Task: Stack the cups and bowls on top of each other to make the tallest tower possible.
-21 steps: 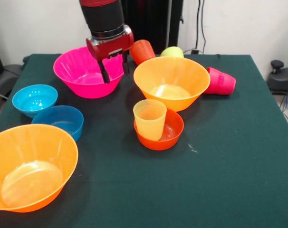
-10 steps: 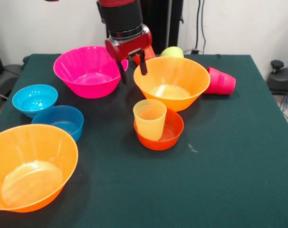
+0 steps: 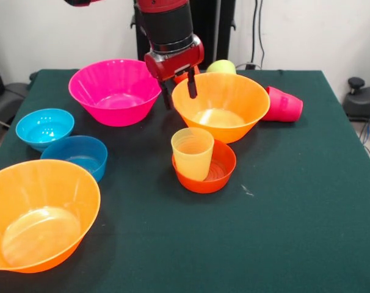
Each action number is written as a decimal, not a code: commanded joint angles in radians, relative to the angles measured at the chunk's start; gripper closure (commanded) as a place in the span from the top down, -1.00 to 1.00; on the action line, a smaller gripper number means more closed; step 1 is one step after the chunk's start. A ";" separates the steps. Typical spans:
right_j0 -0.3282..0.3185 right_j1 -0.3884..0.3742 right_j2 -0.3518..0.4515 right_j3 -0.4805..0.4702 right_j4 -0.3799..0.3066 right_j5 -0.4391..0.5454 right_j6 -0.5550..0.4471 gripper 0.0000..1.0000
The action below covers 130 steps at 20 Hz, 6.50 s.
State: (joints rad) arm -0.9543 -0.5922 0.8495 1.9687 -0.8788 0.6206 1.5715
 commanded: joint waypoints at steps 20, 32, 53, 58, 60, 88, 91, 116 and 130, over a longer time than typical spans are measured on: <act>0.132 0.174 -0.239 -0.154 -0.107 -0.195 0.026 1.00; 0.132 0.172 -0.244 -0.154 -0.077 -0.196 0.021 -1.00; 0.087 0.007 -0.179 -0.154 0.194 -0.060 0.028 -1.00; 0.092 -0.002 -0.188 -0.188 0.257 -0.030 0.020 -1.00; 0.101 -0.022 -0.199 -0.194 0.281 0.000 0.018 -1.00; 0.103 -0.337 -0.233 0.002 0.526 0.154 0.054 -1.00; 0.100 -0.354 -0.227 0.006 0.553 0.176 0.038 -1.00; 0.065 -0.122 -0.182 -0.051 0.671 0.024 0.054 -1.00; -0.017 -0.150 -0.080 -0.063 0.778 -0.084 0.084 -1.00</act>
State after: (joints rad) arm -0.9781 -0.7404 0.6955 1.9158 -0.1542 0.6374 1.5715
